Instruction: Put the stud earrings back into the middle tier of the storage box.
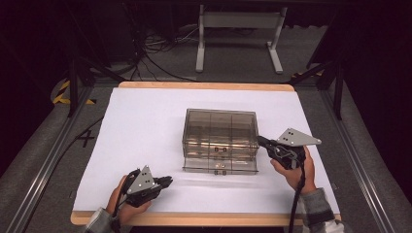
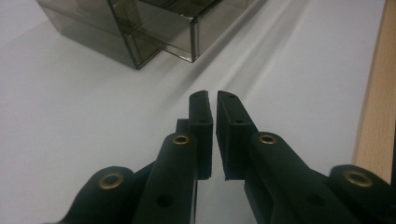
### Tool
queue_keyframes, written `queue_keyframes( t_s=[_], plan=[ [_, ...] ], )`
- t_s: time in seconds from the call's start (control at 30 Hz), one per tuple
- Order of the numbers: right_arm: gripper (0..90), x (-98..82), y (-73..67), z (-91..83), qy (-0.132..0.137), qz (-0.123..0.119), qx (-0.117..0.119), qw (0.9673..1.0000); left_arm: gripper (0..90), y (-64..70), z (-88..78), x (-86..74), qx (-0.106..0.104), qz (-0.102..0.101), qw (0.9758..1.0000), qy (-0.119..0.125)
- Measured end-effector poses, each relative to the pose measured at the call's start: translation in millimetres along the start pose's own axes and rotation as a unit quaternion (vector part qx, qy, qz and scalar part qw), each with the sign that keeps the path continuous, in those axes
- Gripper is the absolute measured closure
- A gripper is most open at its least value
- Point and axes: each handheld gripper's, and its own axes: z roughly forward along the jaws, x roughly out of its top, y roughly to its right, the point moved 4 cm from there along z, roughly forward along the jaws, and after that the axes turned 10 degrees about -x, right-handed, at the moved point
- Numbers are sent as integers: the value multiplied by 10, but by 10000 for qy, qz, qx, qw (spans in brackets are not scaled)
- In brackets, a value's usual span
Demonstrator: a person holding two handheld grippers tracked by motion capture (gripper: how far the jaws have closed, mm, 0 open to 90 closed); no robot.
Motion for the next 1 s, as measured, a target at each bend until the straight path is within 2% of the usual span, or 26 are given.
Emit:
queue_keyframes(
  t_s=[0.1, 0.27, 0.5, 0.73, 0.9, 1.0],
  plan=[
    [900, -26, 19, 34, -30, 49, -10, 10000, 891, 39, 38, 36, -123, 8, 9999, 29],
    [900, -43, 7, 82, -78, -13, -29, 10000, 895, 80, 74, 81, -214, -11, 9997, 79],
    [900, -49, 16, 138, -102, 57, -65, 9999, 897, 159, 195, 142, -339, 27, 9994, 60],
    [900, -58, 36, 159, -55, 138, -76, 9999, 898, 238, 340, 262, -333, 107, 9993, 92],
    [900, -58, 19, 160, -48, 101, -158, 9998, 898, 261, 451, 351, -185, 116, 9997, 115],
    [900, -63, 13, 157, -36, 107, -184, 9998, 898, 282, 519, 389, -173, 131, 9997, 85]
  ],
)
